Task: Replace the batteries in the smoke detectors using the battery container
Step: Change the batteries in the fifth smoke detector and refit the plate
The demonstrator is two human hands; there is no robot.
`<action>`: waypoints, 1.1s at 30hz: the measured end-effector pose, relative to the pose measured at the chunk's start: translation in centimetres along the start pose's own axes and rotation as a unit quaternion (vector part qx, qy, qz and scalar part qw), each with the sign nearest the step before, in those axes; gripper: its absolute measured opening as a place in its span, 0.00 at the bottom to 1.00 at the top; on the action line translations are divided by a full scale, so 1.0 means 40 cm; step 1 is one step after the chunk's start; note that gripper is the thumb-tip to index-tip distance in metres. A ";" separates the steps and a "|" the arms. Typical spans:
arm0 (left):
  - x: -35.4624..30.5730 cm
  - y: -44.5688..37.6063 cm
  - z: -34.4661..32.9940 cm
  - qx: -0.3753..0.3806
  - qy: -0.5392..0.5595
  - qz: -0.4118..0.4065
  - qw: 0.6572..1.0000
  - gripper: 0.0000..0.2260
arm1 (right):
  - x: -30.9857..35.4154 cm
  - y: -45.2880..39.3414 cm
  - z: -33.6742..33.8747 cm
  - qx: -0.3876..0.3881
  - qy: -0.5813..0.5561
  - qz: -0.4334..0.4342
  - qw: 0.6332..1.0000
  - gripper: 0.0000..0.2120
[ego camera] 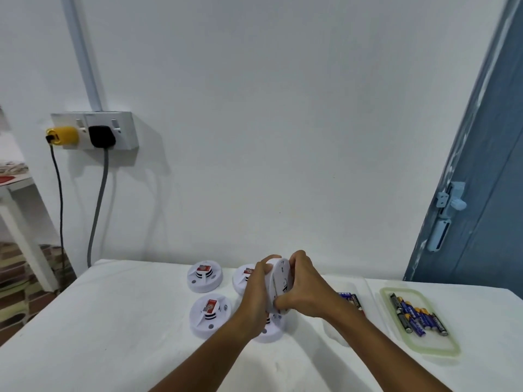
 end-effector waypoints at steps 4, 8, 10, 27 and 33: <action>0.012 0.025 0.037 -0.003 -0.014 -0.002 1.000 0.15 | 0.008 0.020 -0.033 0.020 0.009 0.013 1.000 0.30; 0.019 0.052 0.080 -0.005 -0.044 0.004 0.999 0.17 | 0.011 0.032 -0.067 0.037 0.039 0.040 0.998 0.30; 0.019 0.064 0.106 -0.007 -0.038 0.001 0.999 0.16 | 0.018 0.042 -0.090 0.041 0.038 0.056 0.997 0.30; 0.239 0.213 0.381 -0.017 0.181 -0.013 0.983 0.22 | 0.051 0.107 -0.386 0.223 0.192 0.033 0.955 0.30; 0.257 0.228 0.384 -0.063 0.021 -0.065 0.996 0.22 | 0.039 0.116 -0.417 0.238 0.251 0.019 0.938 0.33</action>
Point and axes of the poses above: each hand's wrist, its own y-axis away from the middle knuckle, its own z-axis out of the back of the hand, x = y × z, the point moved 2 cm from there along -y, towards the middle knuckle, and after that the axes turned 14 degrees about -y, right-handed, at the moved point
